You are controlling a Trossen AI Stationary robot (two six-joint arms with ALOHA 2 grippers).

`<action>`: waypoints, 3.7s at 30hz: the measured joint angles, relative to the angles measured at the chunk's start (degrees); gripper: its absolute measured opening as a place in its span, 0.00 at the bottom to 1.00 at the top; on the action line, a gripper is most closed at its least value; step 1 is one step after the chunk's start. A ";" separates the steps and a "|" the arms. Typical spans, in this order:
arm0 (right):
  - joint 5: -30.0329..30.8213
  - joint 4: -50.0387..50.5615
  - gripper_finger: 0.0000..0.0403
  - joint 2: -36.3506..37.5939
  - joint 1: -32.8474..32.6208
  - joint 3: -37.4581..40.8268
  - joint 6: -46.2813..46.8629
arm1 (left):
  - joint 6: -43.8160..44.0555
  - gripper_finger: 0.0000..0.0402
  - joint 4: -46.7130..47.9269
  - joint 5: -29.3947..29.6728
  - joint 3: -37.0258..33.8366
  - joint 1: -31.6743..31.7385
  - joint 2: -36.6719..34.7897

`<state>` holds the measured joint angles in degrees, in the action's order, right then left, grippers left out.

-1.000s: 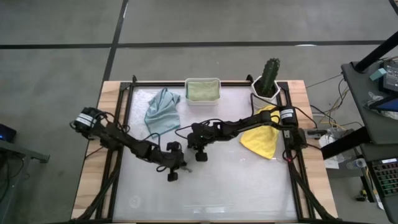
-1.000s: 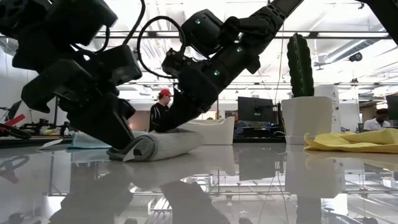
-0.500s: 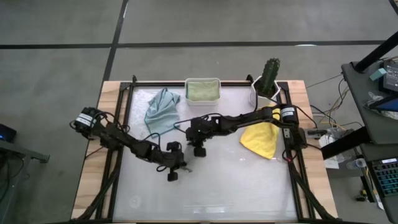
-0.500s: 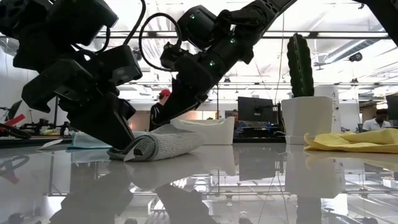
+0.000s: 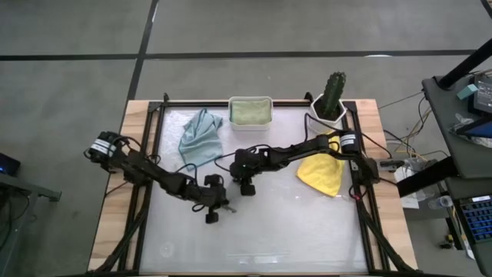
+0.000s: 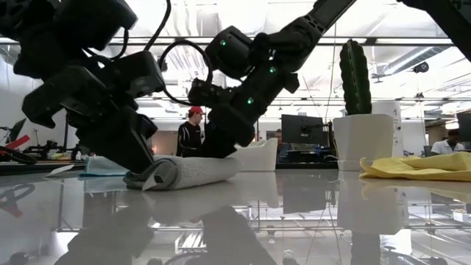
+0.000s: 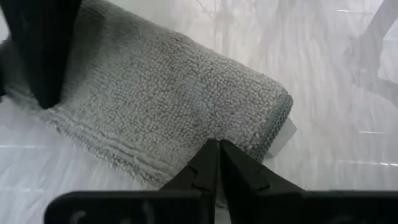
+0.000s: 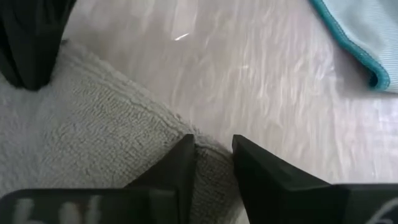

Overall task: Fold microfiber towels
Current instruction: Fold the gray cloth, then put the gray cloth into the bin

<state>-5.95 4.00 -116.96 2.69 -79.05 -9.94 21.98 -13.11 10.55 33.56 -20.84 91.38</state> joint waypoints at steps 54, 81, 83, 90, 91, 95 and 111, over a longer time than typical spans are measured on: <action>-19.47 12.86 0.69 2.88 5.75 -0.39 29.90 | 1.62 0.02 9.47 4.81 -1.05 -0.02 -5.18; -27.04 2.50 0.06 1.22 3.81 -0.15 32.20 | 1.55 0.02 9.51 4.81 -1.14 -0.04 -5.18; -27.06 2.50 0.04 1.24 3.81 -0.15 32.50 | 1.18 0.02 9.58 4.79 -1.14 -0.04 -5.42; -27.27 2.93 0.03 3.56 5.23 -0.09 32.90 | -3.14 0.02 9.75 5.66 -0.95 0.21 -9.66; -27.26 2.95 0.03 4.19 5.54 -0.09 32.90 | -4.05 0.02 10.03 6.50 -0.98 0.26 -10.54; -27.10 3.52 0.03 6.42 6.88 -0.09 32.96 | -7.36 0.02 15.18 12.12 -0.64 0.33 -15.47; -27.02 -3.53 0.03 16.34 19.93 -0.09 42.84 | -33.74 0.02 19.26 38.27 0.19 0.37 -45.92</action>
<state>-32.97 0.48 -100.62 22.63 -79.13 32.90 -11.76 6.15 48.81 33.75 -20.47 45.46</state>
